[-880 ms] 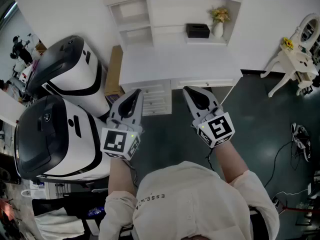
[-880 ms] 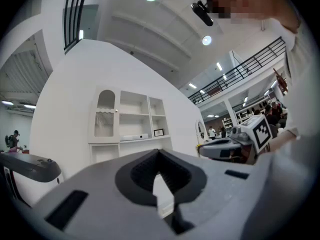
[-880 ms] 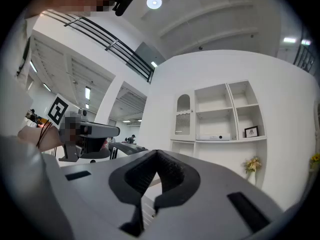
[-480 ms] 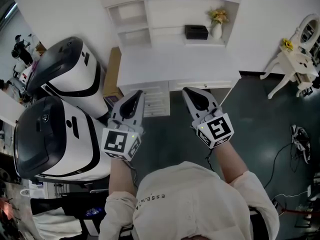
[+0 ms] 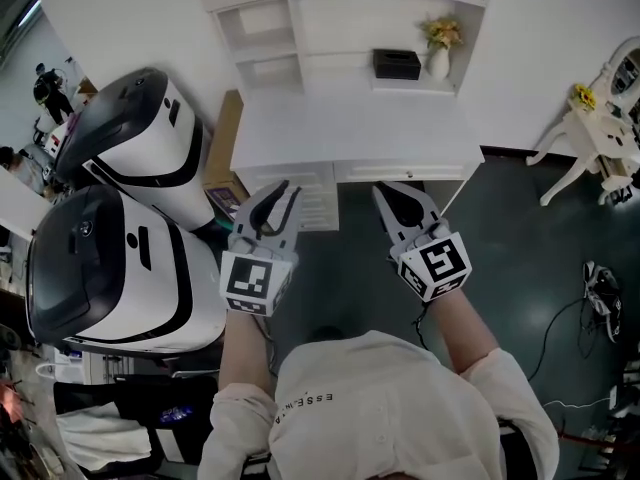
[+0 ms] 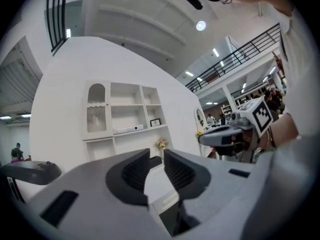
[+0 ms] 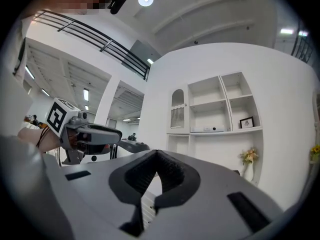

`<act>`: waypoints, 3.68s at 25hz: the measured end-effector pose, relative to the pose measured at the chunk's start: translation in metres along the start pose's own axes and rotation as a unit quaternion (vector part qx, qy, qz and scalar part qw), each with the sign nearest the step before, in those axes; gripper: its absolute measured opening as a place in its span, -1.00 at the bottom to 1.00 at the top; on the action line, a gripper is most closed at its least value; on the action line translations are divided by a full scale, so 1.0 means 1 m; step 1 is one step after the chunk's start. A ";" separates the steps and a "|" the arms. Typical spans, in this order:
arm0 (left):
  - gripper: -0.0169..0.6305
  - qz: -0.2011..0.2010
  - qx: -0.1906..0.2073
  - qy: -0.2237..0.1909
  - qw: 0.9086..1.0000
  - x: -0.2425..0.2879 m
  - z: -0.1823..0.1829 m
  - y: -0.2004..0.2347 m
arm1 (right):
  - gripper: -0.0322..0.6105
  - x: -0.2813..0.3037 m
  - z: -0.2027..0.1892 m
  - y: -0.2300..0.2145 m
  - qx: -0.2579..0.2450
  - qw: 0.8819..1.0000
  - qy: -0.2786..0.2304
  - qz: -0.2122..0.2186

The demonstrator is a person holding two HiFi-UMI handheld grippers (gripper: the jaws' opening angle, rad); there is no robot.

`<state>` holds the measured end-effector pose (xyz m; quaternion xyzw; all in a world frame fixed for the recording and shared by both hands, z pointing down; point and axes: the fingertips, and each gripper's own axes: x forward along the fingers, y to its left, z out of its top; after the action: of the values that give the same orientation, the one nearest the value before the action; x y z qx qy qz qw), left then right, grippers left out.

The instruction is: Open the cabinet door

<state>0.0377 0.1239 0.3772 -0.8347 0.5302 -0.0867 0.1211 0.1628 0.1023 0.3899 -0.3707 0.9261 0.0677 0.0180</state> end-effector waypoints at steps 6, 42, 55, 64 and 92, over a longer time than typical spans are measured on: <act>-0.49 0.025 -0.024 -0.028 0.999 0.021 0.013 0.033 | -0.87 0.023 -0.005 -0.019 0.009 1.000 0.003 0.001; -0.41 -0.018 -0.024 -0.072 0.997 0.294 -0.037 0.347 | -0.87 0.423 -0.015 -0.173 -0.023 0.999 -0.005 -0.024; -0.41 0.049 0.036 -0.097 0.993 0.411 0.045 0.397 | -0.87 0.493 0.022 -0.267 -0.045 0.997 -0.042 0.048; -0.41 0.089 0.066 -0.153 0.982 0.453 0.149 0.455 | -0.87 0.518 0.053 -0.303 -0.068 0.995 -0.052 0.057; -0.66 0.146 0.150 -0.134 0.969 0.535 0.279 0.519 | -0.87 0.534 0.087 -0.345 -0.087 0.993 -0.062 0.039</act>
<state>-0.1087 -0.5418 -0.0331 -0.7246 0.6062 -0.0340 0.3261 0.0121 -0.4978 0.2208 -0.3293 0.9276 0.1718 0.0407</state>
